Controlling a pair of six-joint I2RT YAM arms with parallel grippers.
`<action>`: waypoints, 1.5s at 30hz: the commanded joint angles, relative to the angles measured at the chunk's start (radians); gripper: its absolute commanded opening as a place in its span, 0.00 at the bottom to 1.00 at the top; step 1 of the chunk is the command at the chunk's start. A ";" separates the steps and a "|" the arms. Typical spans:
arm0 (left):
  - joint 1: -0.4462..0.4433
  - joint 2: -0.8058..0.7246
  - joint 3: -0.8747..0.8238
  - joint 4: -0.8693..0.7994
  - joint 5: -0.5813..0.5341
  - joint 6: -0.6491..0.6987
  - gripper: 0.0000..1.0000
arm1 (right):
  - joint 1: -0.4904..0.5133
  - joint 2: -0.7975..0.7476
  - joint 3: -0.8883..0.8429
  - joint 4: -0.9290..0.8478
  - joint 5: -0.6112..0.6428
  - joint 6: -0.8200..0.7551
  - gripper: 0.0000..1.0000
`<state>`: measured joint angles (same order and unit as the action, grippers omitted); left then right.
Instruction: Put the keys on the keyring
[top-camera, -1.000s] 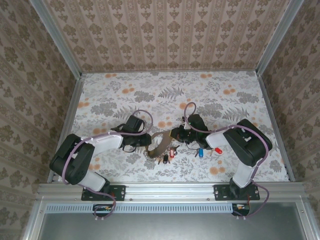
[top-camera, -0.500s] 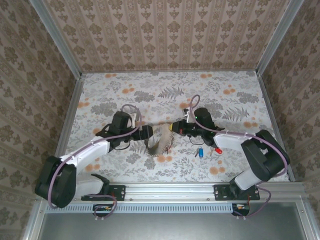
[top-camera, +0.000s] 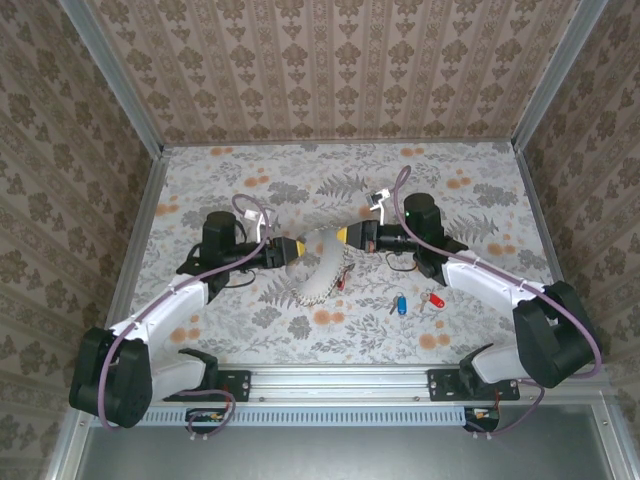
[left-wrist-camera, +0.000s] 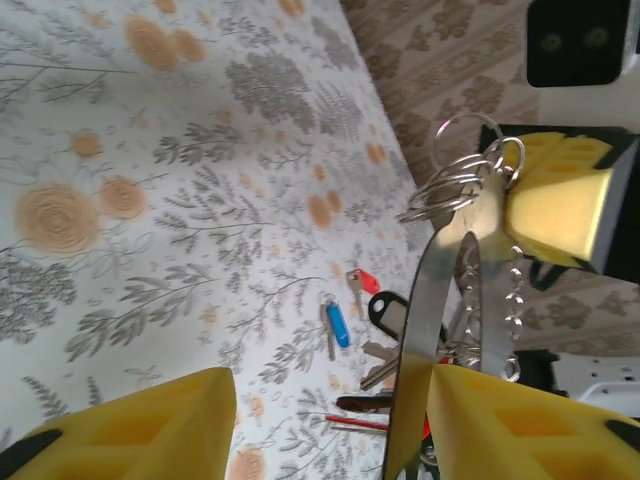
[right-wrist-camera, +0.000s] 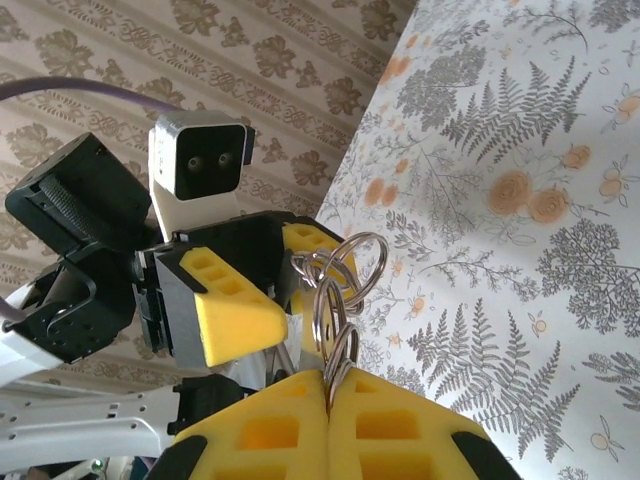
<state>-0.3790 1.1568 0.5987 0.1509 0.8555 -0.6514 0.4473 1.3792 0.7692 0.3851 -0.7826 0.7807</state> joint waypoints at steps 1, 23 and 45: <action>0.005 -0.025 0.036 0.056 0.076 -0.032 0.43 | -0.007 -0.020 0.046 -0.026 -0.074 -0.039 0.07; -0.003 -0.125 0.312 -0.398 0.025 0.272 0.00 | -0.067 -0.249 0.097 -0.413 0.336 -0.278 0.50; -0.293 0.320 1.149 -1.235 -0.354 0.703 0.00 | -0.041 -0.668 -0.230 -0.269 0.417 -0.868 0.45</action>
<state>-0.6544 1.4628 1.6466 -1.0122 0.4412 0.0196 0.3893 0.7555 0.5861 0.0738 -0.2821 -0.0048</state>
